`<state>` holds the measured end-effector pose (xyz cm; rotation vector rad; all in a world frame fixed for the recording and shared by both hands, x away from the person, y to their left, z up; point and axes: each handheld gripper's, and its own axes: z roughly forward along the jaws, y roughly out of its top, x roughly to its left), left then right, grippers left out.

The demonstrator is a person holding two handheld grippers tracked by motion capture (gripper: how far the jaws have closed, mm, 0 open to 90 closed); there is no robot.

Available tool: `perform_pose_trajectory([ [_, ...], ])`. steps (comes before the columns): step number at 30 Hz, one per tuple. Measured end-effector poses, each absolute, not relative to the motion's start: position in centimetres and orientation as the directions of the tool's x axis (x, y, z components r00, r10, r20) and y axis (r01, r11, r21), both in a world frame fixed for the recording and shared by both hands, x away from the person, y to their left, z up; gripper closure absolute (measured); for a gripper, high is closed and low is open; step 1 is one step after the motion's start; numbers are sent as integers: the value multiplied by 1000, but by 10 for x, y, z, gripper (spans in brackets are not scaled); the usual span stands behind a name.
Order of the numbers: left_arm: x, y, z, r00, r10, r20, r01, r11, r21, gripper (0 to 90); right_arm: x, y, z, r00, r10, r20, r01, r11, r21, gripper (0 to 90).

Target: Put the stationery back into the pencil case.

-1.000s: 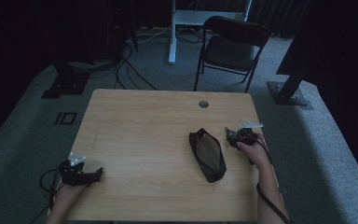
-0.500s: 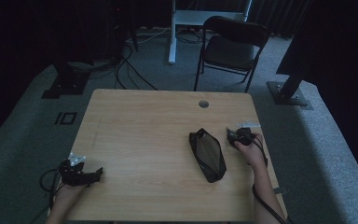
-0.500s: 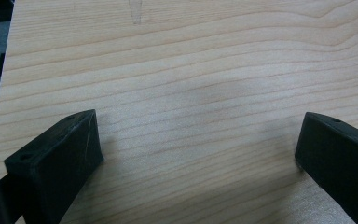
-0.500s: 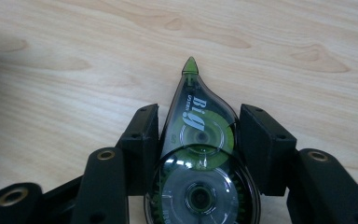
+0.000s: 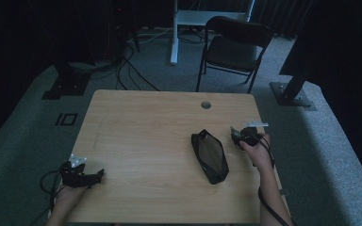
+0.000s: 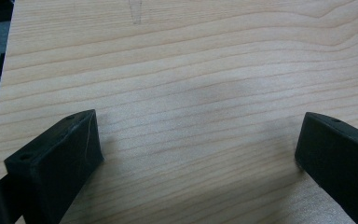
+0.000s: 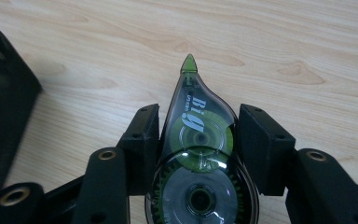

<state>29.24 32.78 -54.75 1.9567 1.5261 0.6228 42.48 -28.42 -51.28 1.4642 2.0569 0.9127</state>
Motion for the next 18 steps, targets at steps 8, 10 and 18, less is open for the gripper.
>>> perform_pose_trajectory([
  [8, 292, 328, -547, 238, 971, 13, 703, -182, 688, 4, 416, -279, -497, -329, 944, 32, 633, 195, 749, 496],
  [10, 292, 328, -547, 238, 971, 13, 703, -182, 688, 4, 413, -277, -492, -333, 943, 28, 628, 199, 753, 497],
  [18, 292, 328, -548, 238, 971, 13, 703, -182, 688, 4, 401, -269, -471, -332, 943, 9, 603, 204, 771, 497],
])
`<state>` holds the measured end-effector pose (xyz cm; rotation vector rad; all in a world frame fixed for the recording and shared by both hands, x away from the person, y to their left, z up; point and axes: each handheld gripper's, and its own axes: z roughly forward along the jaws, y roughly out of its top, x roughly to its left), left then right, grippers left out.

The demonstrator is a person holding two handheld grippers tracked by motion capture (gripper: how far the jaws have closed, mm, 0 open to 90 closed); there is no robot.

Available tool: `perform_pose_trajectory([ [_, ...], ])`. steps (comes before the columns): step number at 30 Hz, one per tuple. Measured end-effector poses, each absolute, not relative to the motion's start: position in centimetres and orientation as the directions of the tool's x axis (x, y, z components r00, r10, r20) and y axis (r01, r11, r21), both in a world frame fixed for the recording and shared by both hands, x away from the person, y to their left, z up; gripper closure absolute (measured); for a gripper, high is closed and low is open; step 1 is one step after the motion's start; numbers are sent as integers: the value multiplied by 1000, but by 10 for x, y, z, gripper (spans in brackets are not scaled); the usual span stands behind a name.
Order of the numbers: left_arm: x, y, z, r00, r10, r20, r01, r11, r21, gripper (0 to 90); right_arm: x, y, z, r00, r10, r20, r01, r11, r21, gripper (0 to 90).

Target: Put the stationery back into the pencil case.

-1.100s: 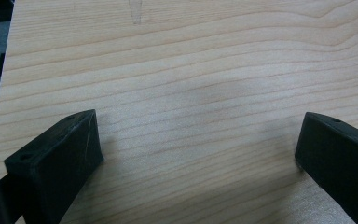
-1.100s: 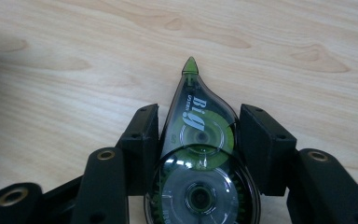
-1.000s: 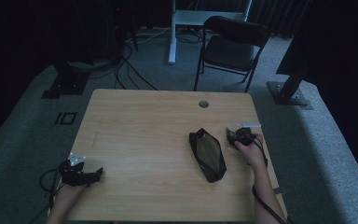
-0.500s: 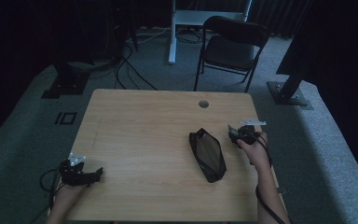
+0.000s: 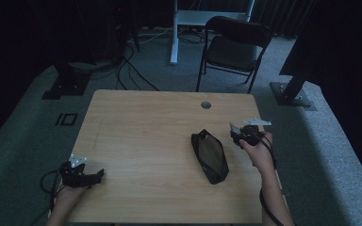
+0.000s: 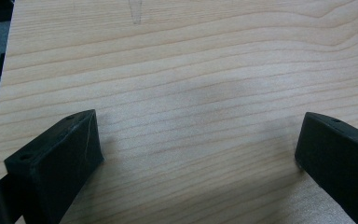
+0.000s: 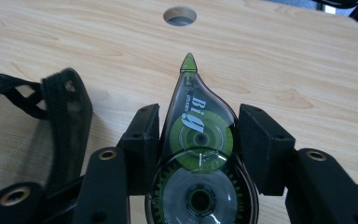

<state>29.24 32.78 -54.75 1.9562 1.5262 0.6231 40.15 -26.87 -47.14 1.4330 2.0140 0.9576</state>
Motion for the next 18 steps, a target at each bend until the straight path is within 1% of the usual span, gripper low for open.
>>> perform_pose_trajectory([
  [2, 292, 328, -547, 239, 971, 13, 703, -182, 687, 5, 399, -268, -467, -332, 943, 20, 597, 194, 779, 497],
  [8, 292, 328, -548, 238, 971, 13, 703, -181, 688, 4, 387, -259, -453, -334, 942, -4, 572, 207, 794, 497],
  [18, 292, 328, -547, 238, 971, 13, 703, -182, 688, 5, 368, -239, -439, -348, 938, 0, 541, 201, 817, 498],
])
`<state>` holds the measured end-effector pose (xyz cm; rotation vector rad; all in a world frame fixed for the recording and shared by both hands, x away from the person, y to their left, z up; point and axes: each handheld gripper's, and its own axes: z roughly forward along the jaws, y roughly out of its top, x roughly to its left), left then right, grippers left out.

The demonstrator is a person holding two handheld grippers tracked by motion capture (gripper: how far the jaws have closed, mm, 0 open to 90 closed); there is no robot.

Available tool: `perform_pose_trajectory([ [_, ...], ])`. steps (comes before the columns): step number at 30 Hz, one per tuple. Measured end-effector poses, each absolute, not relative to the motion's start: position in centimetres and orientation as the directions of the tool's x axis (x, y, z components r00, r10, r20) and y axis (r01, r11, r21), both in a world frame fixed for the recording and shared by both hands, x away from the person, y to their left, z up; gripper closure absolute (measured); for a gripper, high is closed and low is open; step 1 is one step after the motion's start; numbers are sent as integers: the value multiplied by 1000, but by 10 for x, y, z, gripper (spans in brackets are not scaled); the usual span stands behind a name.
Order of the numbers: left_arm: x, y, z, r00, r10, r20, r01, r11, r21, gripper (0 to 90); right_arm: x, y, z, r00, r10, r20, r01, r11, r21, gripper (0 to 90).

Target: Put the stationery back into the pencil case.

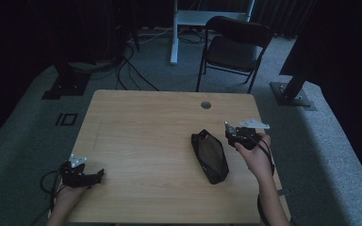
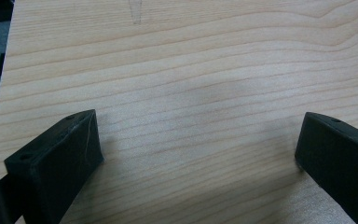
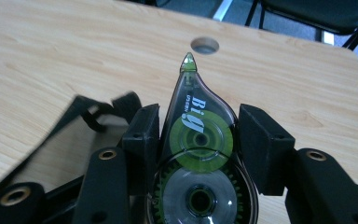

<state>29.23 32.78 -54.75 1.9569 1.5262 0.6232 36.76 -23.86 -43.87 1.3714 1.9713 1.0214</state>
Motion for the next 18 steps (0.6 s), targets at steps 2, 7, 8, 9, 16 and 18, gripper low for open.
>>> perform_pose_trajectory([
  [2, 292, 328, -547, 239, 971, 13, 703, -182, 688, 5, 364, -234, -438, -352, 936, 0, 541, 204, 816, 498],
  [7, 292, 328, -547, 238, 971, 13, 703, -182, 688, 4, 355, -221, -434, -362, 932, 4, 539, 205, 817, 498],
  [8, 292, 328, -547, 239, 971, 14, 703, -182, 687, 5, 354, -218, -434, -361, 932, -4, 537, 212, 816, 499],
  [9, 292, 328, -547, 238, 971, 14, 703, -182, 687, 4, 352, -216, -434, -359, 933, -17, 536, 221, 815, 499],
  [16, 292, 328, -547, 239, 971, 13, 703, -182, 687, 4, 346, -201, -437, -381, 924, 17, 556, 215, 803, 499],
  [18, 292, 328, -547, 238, 971, 13, 703, -182, 687, 5, 345, -196, -438, -387, 922, 19, 561, 219, 799, 499],
])
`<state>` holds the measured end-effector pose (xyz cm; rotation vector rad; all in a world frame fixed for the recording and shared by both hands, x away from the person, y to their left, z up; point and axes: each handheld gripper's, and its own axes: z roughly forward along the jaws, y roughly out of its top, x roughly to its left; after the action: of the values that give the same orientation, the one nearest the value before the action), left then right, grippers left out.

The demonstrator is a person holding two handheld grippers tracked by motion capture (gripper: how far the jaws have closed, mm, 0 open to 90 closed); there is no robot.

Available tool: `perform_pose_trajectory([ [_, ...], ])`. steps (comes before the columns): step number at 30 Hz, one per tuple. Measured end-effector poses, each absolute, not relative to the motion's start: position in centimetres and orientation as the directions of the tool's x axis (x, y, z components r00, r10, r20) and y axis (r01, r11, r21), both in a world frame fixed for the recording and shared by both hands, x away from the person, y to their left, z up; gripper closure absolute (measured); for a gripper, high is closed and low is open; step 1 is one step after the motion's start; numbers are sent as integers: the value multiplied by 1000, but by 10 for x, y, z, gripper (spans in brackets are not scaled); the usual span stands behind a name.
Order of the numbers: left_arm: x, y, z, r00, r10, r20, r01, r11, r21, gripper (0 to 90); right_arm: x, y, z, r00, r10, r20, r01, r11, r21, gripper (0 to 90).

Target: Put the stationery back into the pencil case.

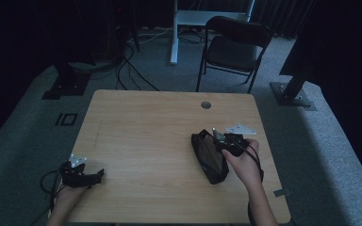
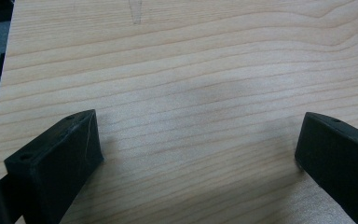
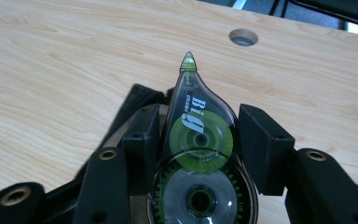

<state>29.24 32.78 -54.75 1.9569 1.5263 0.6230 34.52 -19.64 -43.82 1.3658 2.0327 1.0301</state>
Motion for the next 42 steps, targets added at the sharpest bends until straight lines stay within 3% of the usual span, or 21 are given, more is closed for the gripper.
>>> perform_pose_trajectory([
  [16, 292, 328, -547, 238, 971, 13, 703, -182, 688, 4, 344, -168, -460, -405, 914, 16, 593, 249, 766, 500],
  [42, 292, 328, -547, 238, 971, 13, 703, -182, 688, 4, 349, -157, -479, -385, 923, 14, 681, 274, 679, 500],
])
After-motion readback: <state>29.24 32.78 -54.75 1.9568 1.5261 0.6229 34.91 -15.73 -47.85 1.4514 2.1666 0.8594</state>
